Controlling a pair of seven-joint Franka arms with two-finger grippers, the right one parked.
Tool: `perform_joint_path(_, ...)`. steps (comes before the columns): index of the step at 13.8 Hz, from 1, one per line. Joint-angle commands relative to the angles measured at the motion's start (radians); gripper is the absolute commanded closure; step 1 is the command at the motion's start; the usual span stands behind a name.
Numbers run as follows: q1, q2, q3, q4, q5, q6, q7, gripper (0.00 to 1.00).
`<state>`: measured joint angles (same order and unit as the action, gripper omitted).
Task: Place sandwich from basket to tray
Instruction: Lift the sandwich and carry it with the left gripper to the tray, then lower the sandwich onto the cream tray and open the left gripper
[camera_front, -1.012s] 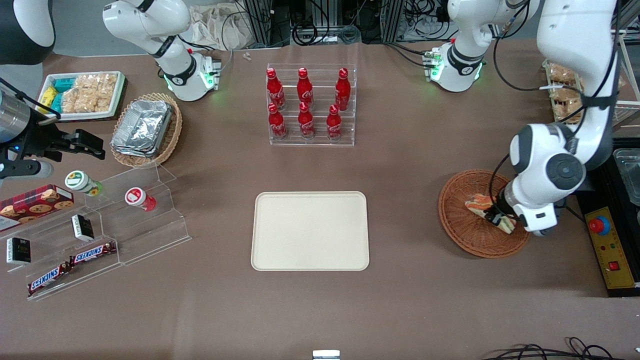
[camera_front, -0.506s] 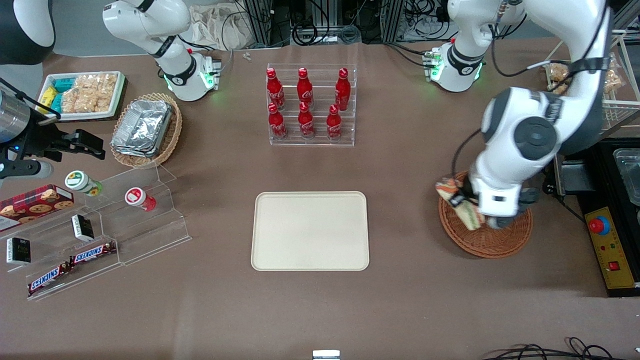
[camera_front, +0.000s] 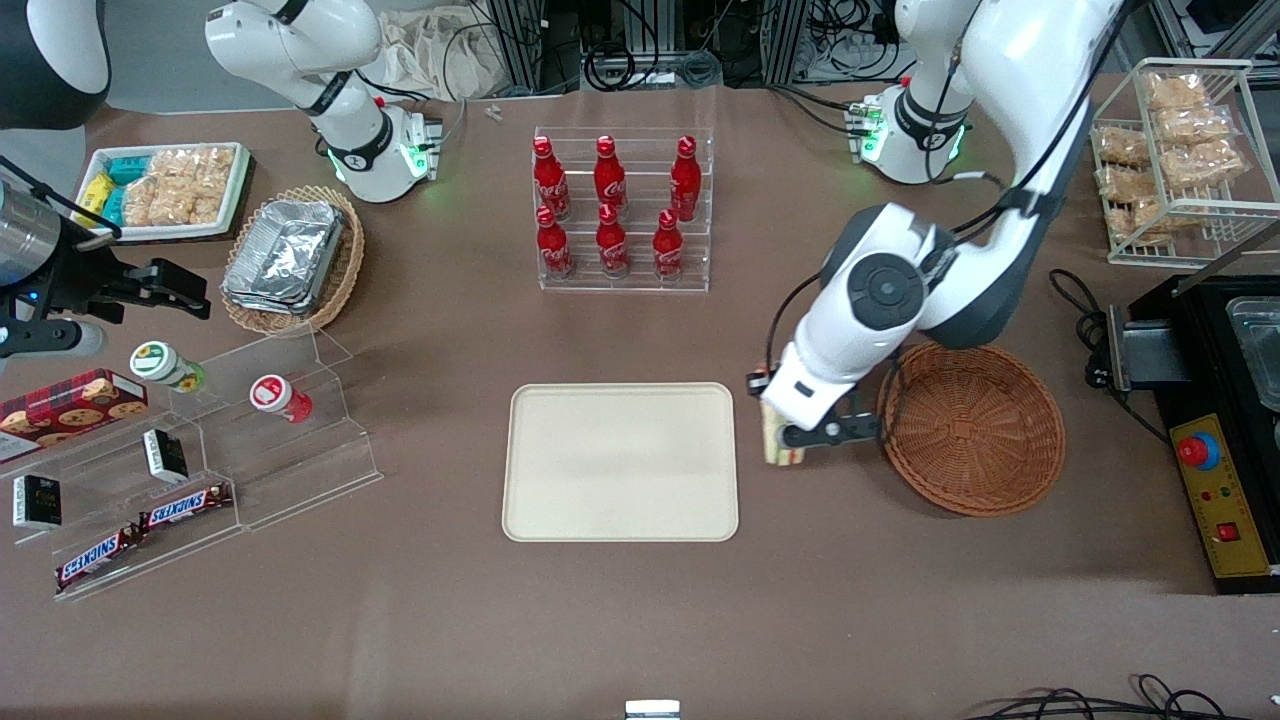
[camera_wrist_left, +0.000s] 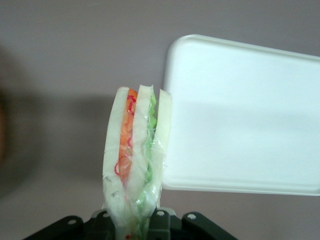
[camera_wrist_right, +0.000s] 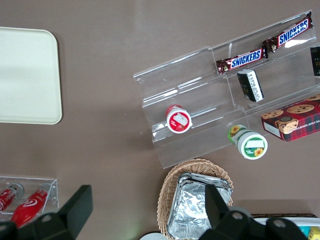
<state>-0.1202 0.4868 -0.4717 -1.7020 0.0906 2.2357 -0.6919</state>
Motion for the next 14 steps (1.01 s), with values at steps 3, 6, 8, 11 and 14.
perform_joint_path(3,-0.068,0.217,-0.007,0.085,0.087,0.200,0.017,1.00)
perform_joint_path(6,-0.069,0.242,-0.007,0.090,0.149,0.205,0.015,1.00)
perform_joint_path(8,-0.070,0.257,-0.007,0.099,0.152,0.205,0.003,0.25)
perform_joint_path(11,-0.061,0.242,-0.007,0.102,0.149,0.203,-0.023,0.01)
perform_joint_path(14,-0.038,0.156,-0.004,0.111,0.143,0.176,-0.086,0.01)
